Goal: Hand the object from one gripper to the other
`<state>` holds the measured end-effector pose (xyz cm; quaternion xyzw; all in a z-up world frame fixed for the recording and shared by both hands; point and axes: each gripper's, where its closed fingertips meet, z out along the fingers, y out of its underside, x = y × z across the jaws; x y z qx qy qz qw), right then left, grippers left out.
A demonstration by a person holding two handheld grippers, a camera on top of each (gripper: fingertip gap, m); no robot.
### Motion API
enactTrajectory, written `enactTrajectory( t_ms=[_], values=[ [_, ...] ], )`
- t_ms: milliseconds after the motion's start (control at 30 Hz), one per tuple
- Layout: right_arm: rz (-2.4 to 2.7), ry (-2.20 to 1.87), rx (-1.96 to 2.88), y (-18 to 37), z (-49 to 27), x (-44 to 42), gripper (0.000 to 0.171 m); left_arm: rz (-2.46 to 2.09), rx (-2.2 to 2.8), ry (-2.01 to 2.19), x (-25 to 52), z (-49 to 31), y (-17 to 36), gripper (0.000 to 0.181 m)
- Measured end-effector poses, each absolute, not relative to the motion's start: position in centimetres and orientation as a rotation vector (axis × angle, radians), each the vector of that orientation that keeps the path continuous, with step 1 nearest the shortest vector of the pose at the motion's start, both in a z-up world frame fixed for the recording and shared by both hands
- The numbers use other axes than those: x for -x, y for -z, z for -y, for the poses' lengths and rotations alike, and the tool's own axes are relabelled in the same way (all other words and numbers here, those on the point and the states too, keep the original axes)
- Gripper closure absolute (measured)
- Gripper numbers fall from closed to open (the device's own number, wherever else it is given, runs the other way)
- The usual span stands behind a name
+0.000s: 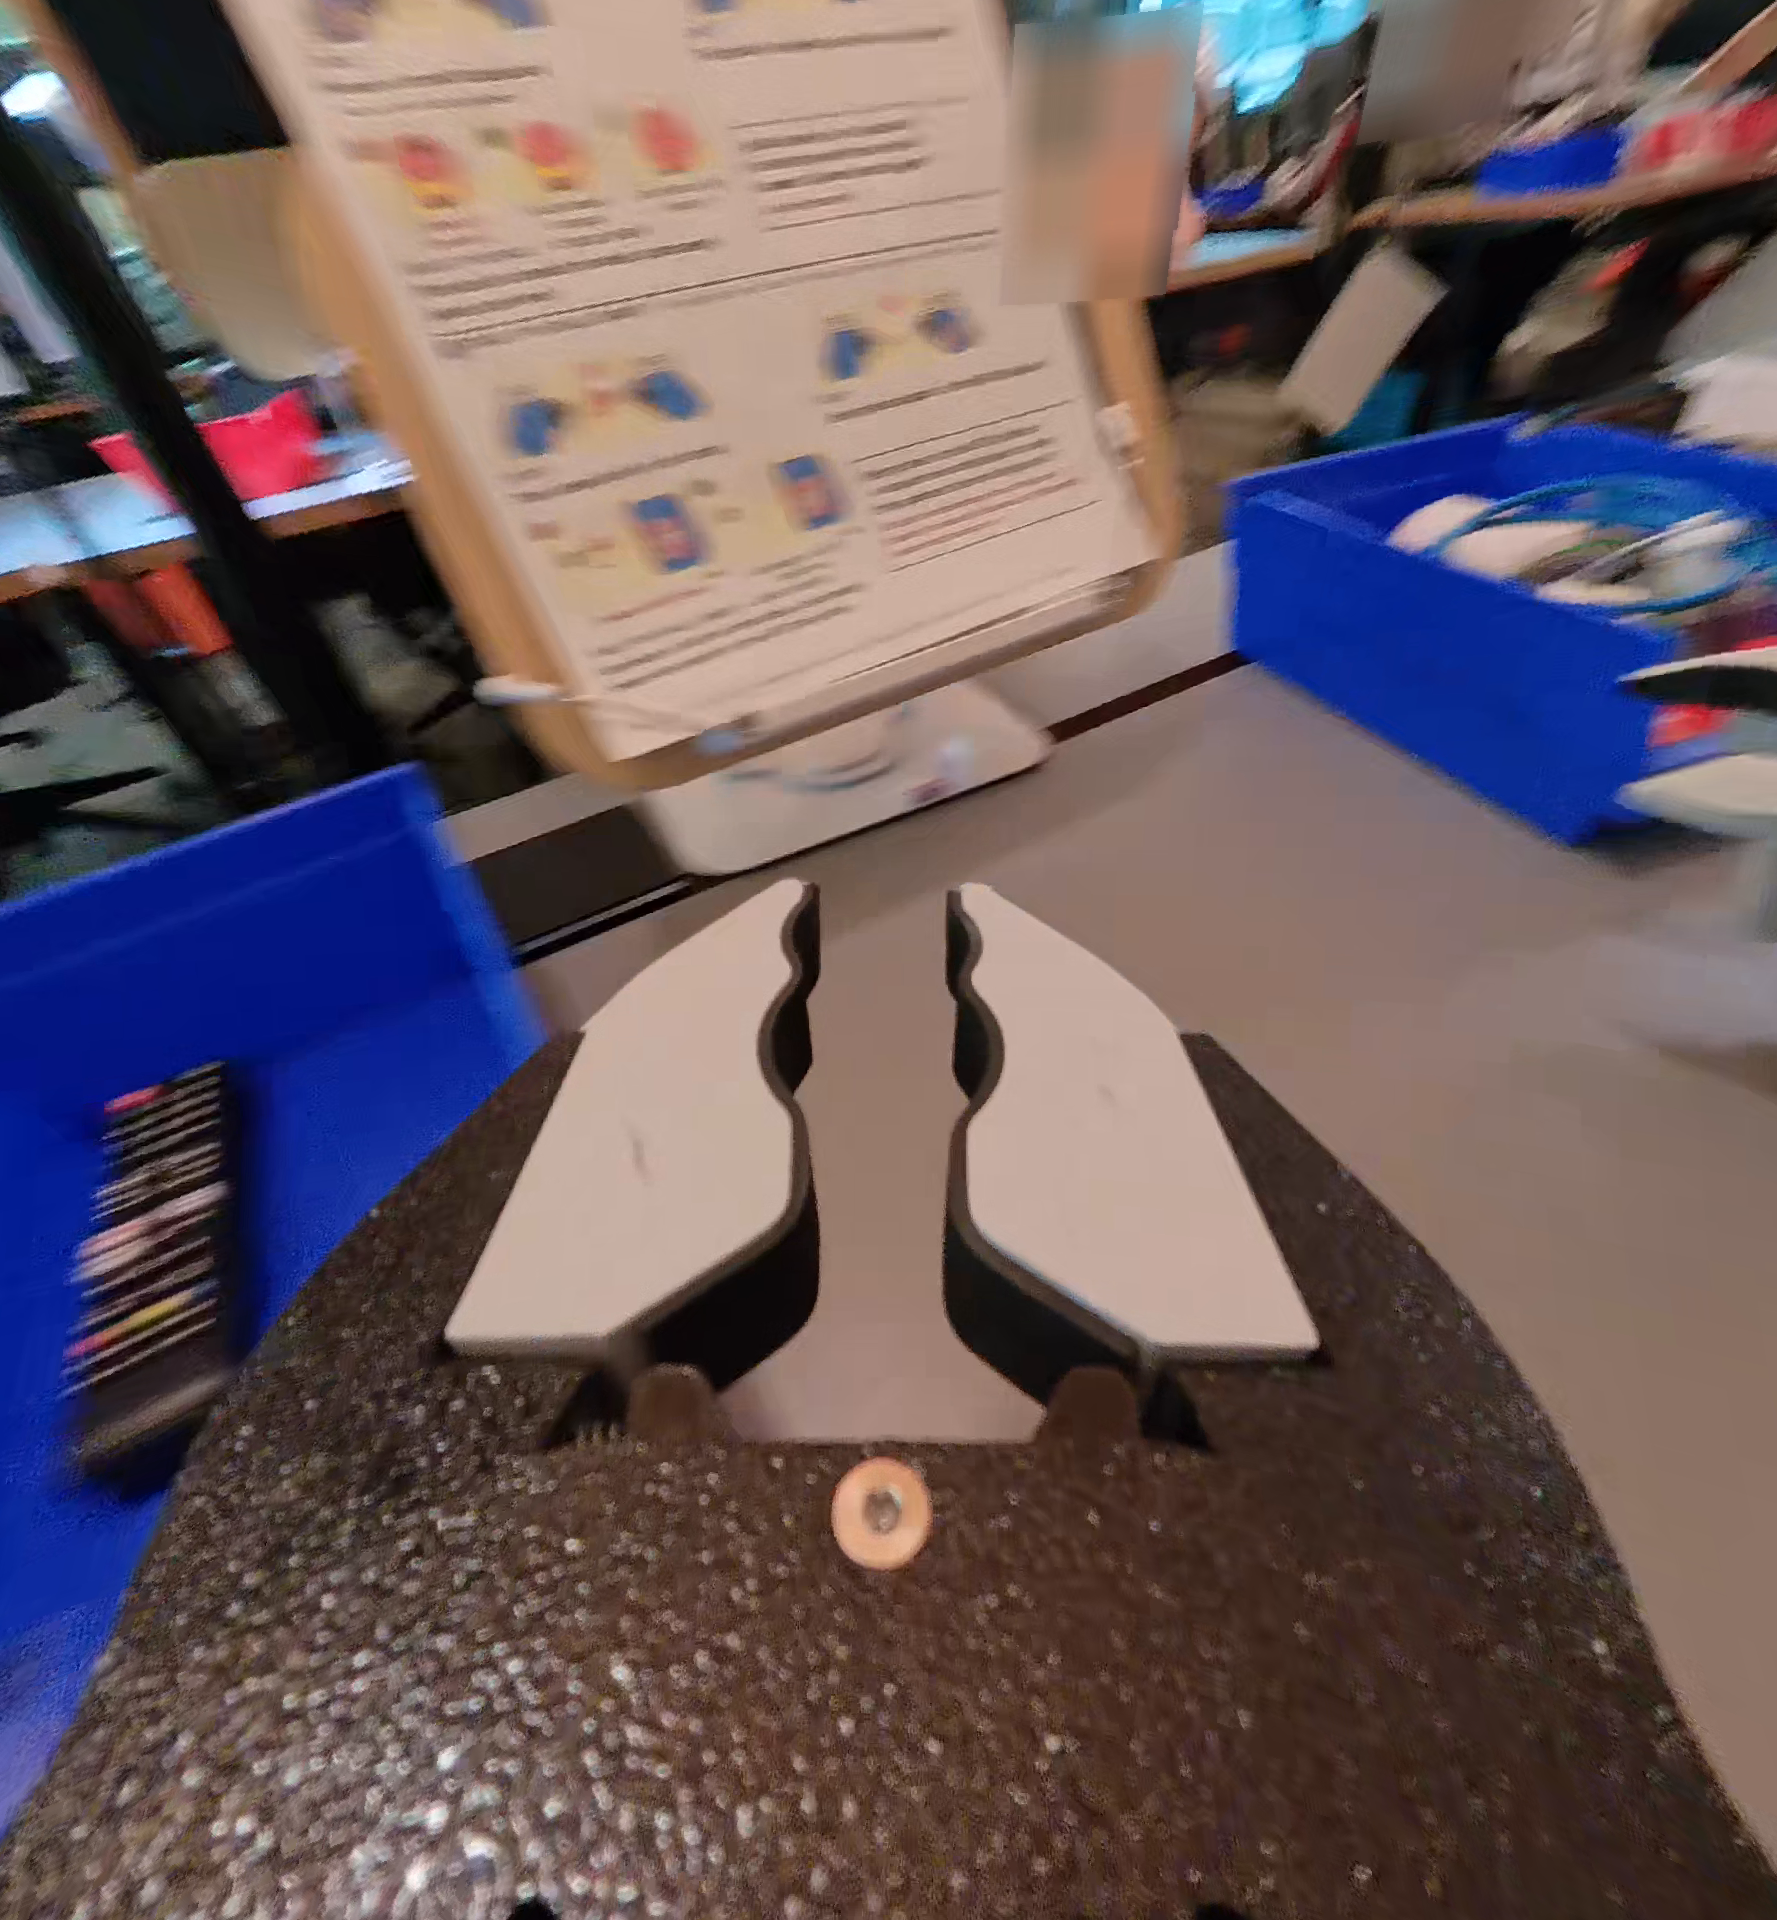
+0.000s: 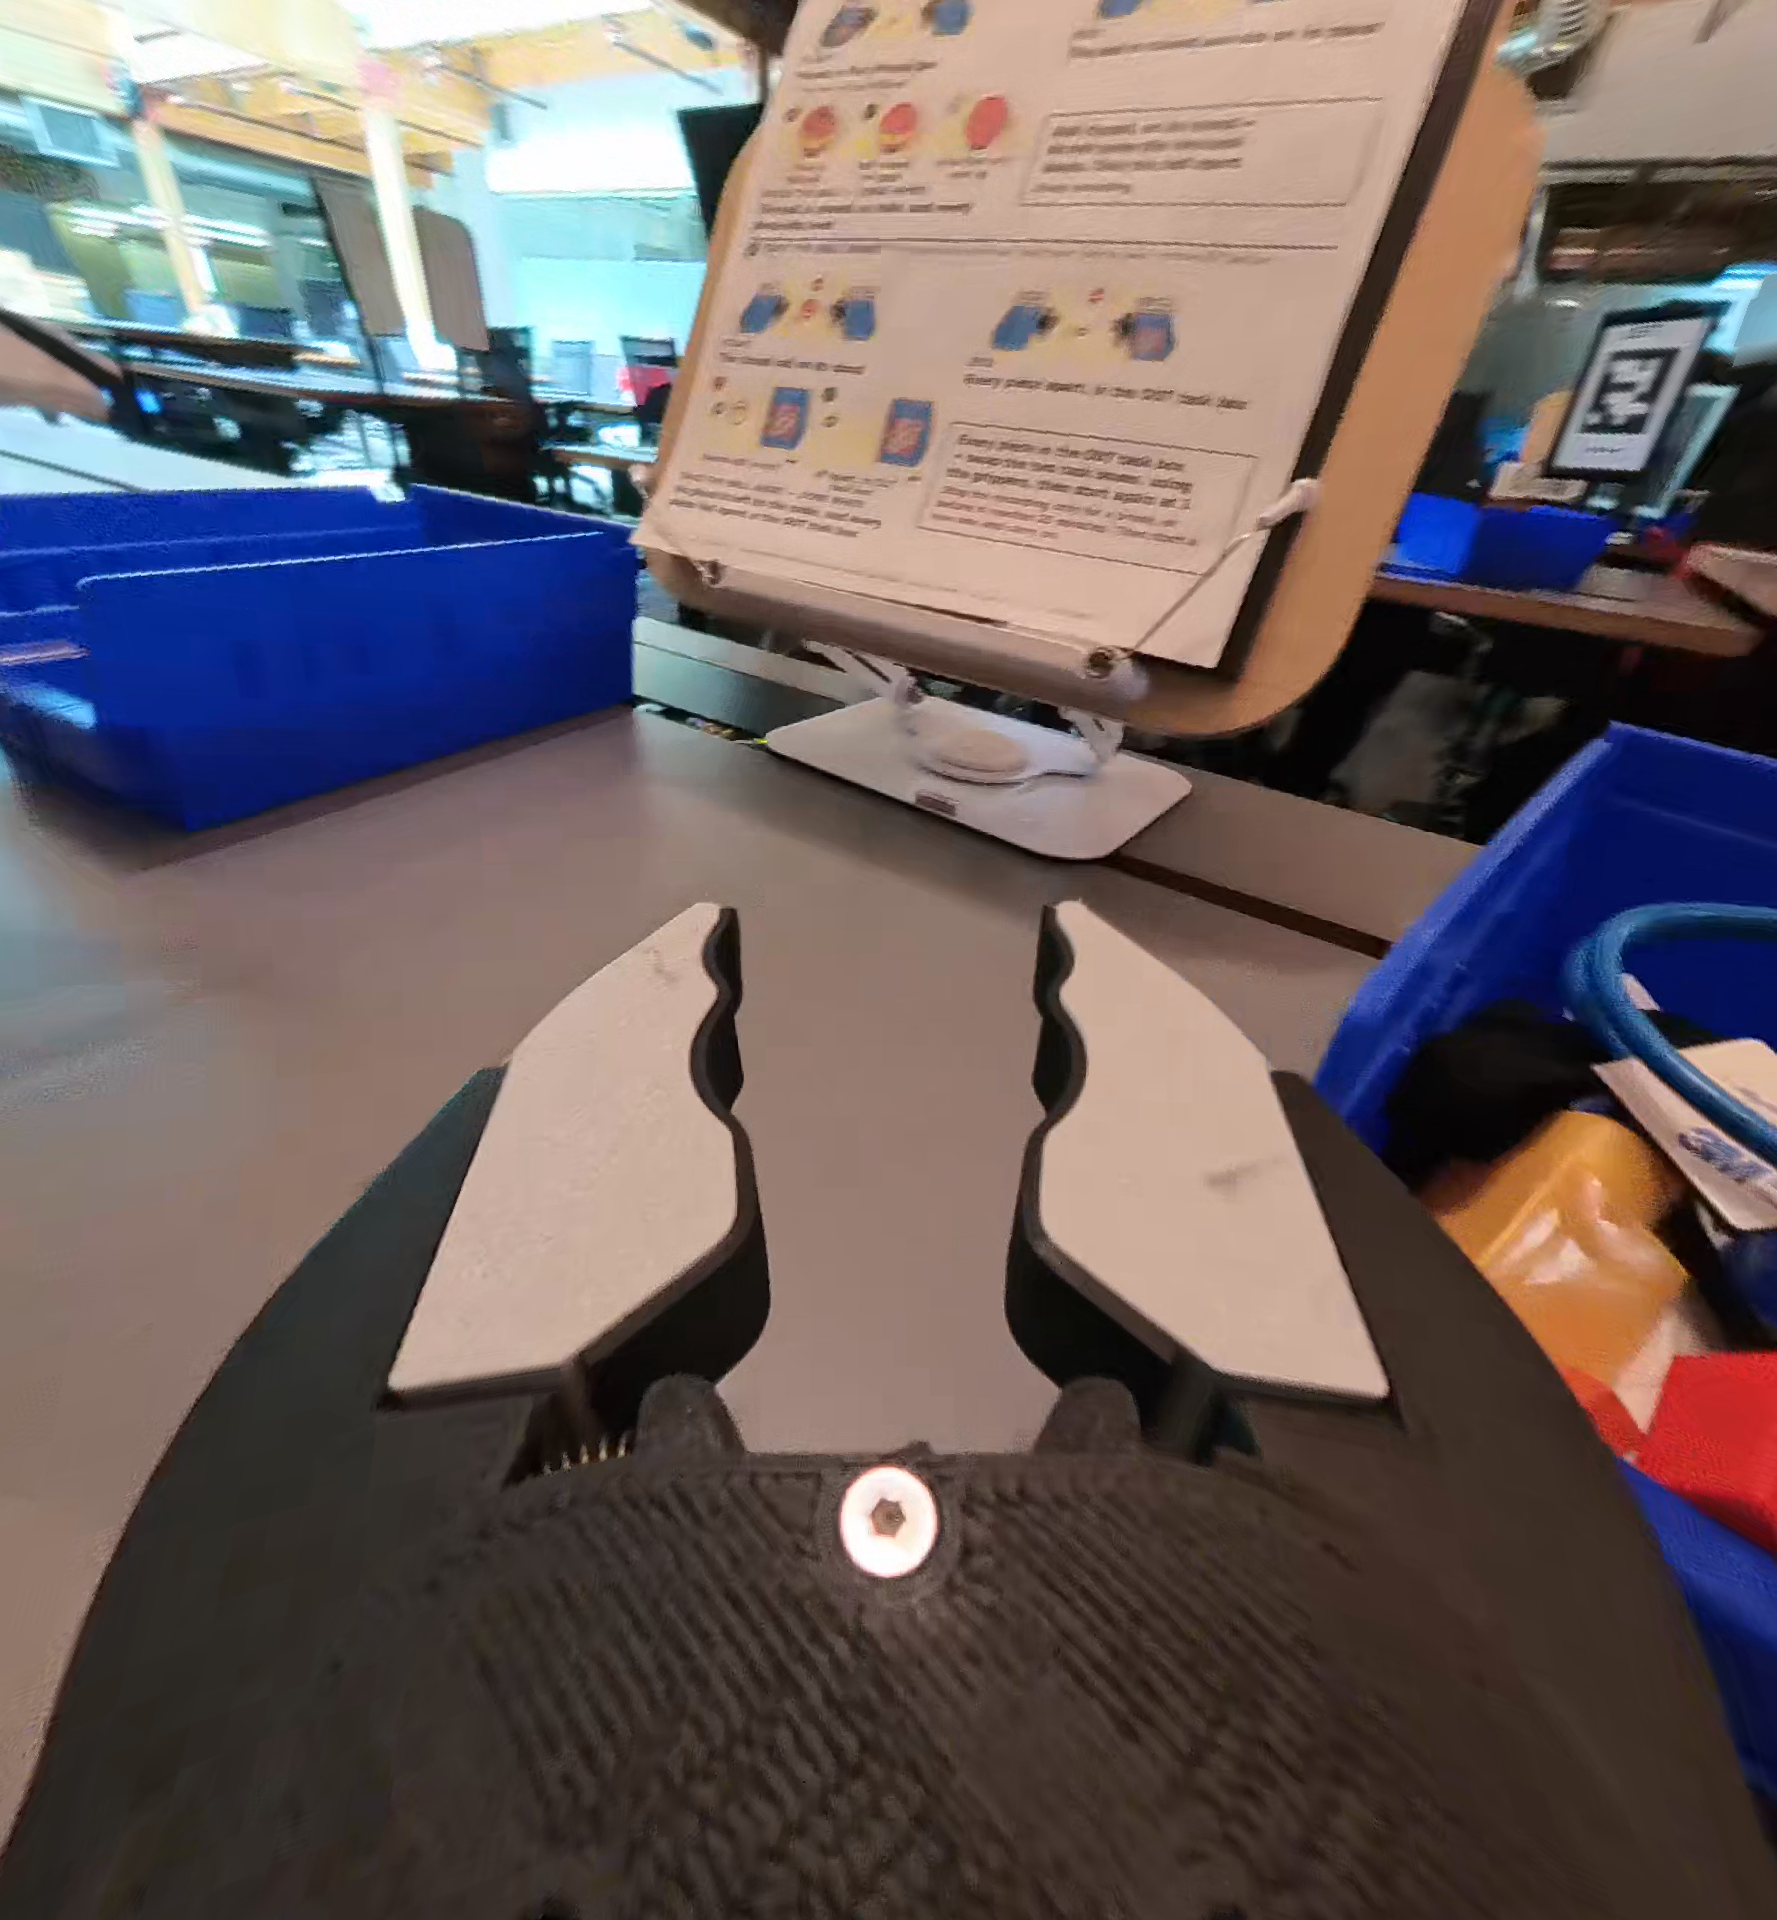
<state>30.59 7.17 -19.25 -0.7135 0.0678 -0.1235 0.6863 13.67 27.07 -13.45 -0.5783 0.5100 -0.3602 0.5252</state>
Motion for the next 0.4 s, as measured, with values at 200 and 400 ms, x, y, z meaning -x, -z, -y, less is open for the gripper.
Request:
enactTrajectory(
  t_ms=[200, 400],
  values=[
    [-0.162, 0.254, 1.601, 19.3, -7.2, -30.7, 0.112, -1.616, 1.873, 0.437, -7.6, -38.3, 19.8, 0.154],
    [-0.121, 0.294, 1.621, 19.5, -7.5, -30.2, 0.111, -1.957, 2.191, 0.322, -7.8, -40.7, 27.2, 0.156]
  ],
)
